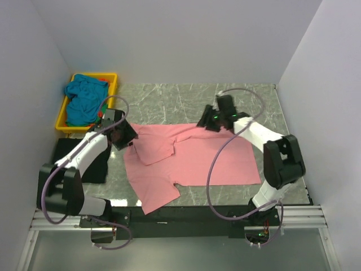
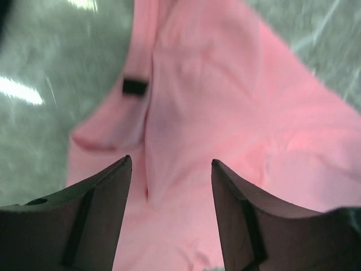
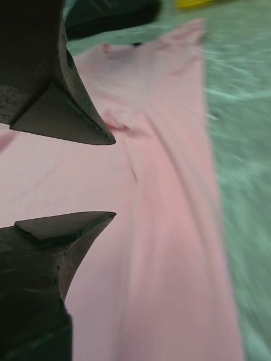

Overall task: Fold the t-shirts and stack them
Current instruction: Fold the tshirt

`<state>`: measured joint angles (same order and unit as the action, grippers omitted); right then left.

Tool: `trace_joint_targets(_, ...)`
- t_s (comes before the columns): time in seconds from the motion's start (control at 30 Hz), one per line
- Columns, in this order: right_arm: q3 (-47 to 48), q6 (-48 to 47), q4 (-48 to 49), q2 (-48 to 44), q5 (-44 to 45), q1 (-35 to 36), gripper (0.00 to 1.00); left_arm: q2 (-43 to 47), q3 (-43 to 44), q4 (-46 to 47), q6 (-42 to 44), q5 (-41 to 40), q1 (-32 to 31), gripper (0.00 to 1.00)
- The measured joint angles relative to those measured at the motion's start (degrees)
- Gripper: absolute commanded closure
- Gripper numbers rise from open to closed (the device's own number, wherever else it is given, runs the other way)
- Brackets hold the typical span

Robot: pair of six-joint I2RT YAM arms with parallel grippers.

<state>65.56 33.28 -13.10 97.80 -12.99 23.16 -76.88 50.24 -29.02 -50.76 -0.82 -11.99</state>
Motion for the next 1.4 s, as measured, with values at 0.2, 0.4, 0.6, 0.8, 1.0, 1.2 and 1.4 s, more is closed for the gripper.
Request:
trace_joint_targets(0.2,-1.25,-3.91,-0.28,-3.74,3.37,-15.50,0.38,-11.72,9.05,1.84,6.01,-2.84,4.20,0.36)
trace_joint_targets(0.4,-1.40,-8.20,-2.45,-3.15,4.98,-27.12,0.39,-23.74,19.89,1.77,11.28,-5.09,6.12,0.39)
trace_joint_targets(0.6,1.57,-13.88,-5.09,2.29,4.92,-33.75,0.42,-30.91,27.45,1.79,16.02,-5.40,6.34,0.37)
trace_joint_targets(0.8,4.96,-18.88,-6.80,8.20,2.93,-34.67,0.44,-32.81,27.65,1.70,20.24,-4.63,6.34,0.36)
trace_joint_targets(1.0,7.28,-21.38,-7.80,11.45,0.24,-34.69,0.46,-34.40,28.79,1.77,22.91,-3.41,6.34,0.38)
trace_joint_targets(1.2,9.05,-22.53,-8.24,13.75,-1.73,-34.71,0.47,-36.04,29.62,1.73,24.06,-2.60,6.34,0.46)
trace_joint_targets(1.4,11.30,-23.21,-9.07,16.15,-2.78,-34.77,0.48,-37.53,29.62,1.75,24.55,-2.03,6.34,0.55)
